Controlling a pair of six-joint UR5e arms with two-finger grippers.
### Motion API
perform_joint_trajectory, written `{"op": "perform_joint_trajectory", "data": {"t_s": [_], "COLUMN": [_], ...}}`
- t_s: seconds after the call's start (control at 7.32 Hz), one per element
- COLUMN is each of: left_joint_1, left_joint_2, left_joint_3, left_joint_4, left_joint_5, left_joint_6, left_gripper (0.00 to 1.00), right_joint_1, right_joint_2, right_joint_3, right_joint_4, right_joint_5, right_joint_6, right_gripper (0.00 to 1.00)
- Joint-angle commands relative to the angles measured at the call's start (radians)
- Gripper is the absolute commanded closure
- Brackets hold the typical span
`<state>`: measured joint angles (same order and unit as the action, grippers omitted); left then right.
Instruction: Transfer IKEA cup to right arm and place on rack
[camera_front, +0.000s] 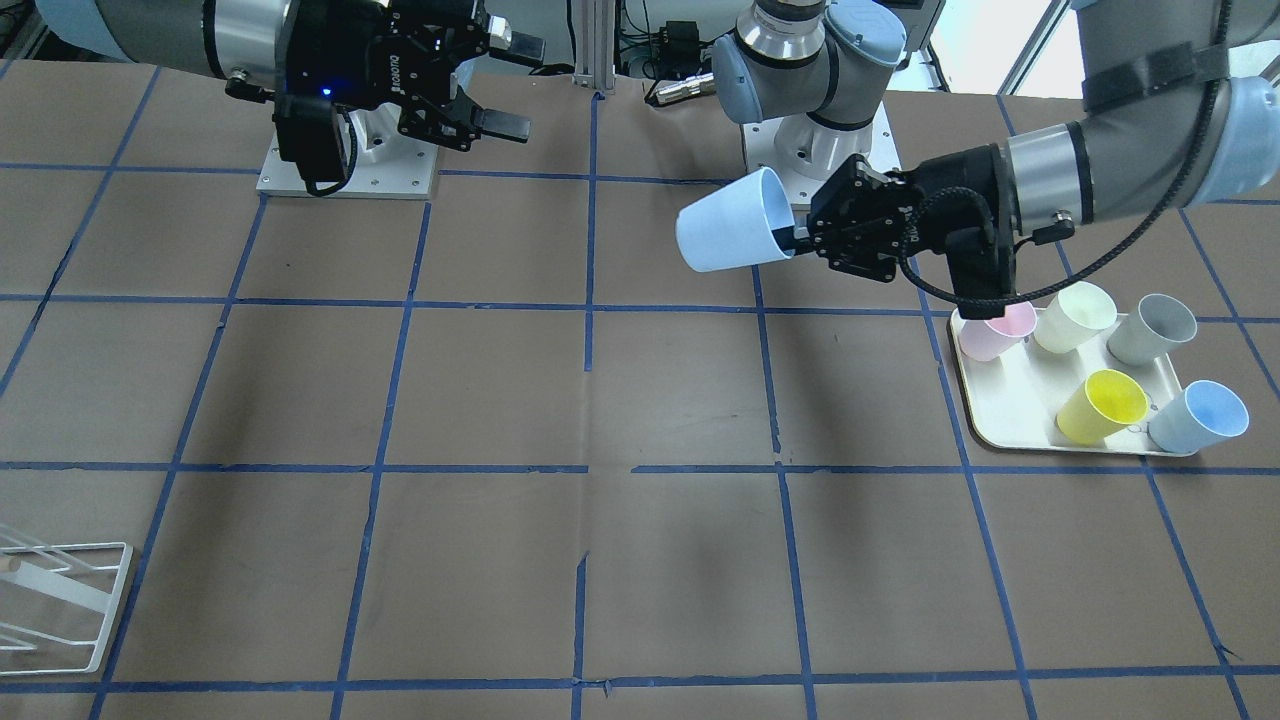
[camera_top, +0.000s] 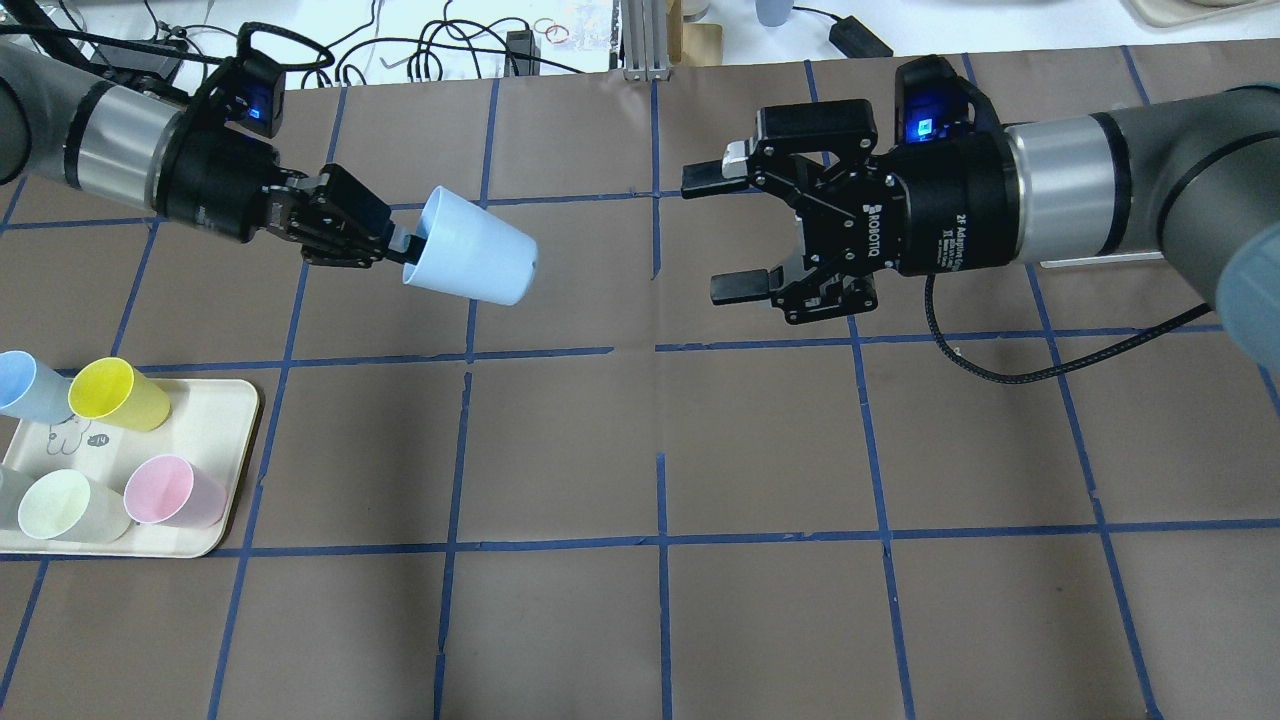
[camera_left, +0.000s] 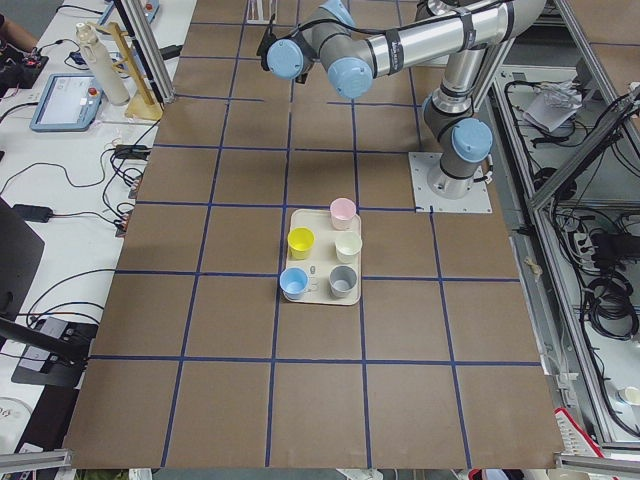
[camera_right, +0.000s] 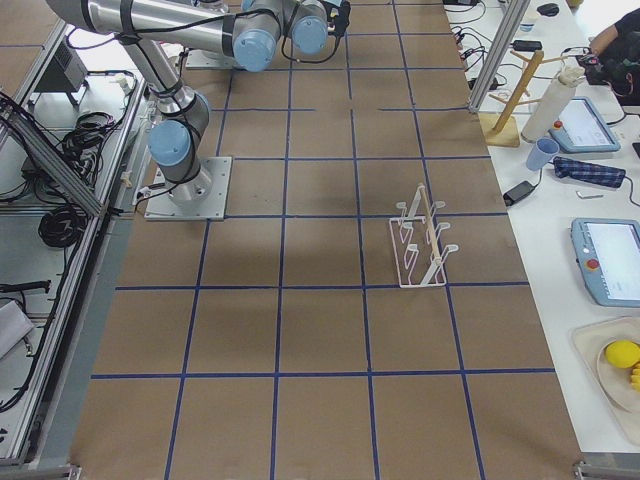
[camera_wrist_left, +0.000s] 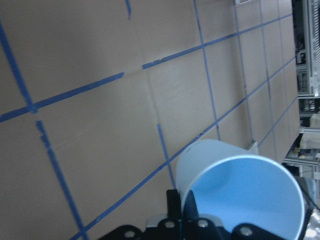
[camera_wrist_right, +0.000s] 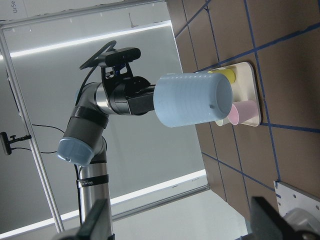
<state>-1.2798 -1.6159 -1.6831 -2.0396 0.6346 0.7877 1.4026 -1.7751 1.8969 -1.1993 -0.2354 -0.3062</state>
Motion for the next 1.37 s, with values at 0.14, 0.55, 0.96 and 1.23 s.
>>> {"op": "perform_joint_trajectory", "data": {"t_s": [0.14,0.55,0.96,1.23], "left_joint_1": [-0.042,-0.162,-0.21,-0.21], "left_joint_2": [0.091,0.137,0.169,0.169], "left_joint_3": [-0.18,-0.274,-0.31,-0.311], "left_joint_4": [-0.016,-0.01,-0.004,-0.002], "left_joint_5": [-0.359,-0.623,-0.702,-0.69], "left_joint_6": [-0.007,0.001,-0.005,-0.004], "left_gripper": [1.0,1.0,1.0,1.0], "right_joint_1": [-0.079,-0.064,-0.034,-0.034], "right_joint_2": [0.017,0.051,0.06,0.048], "right_joint_3": [0.005,0.017,0.017,0.007], "right_joint_4": [0.03,0.032,0.079,0.081], "right_joint_5": [0.031,0.122,0.181,0.182], "right_joint_6": [-0.192,-0.194,-0.186,-0.136], "right_gripper": [0.0,0.0,0.0,0.0]}}
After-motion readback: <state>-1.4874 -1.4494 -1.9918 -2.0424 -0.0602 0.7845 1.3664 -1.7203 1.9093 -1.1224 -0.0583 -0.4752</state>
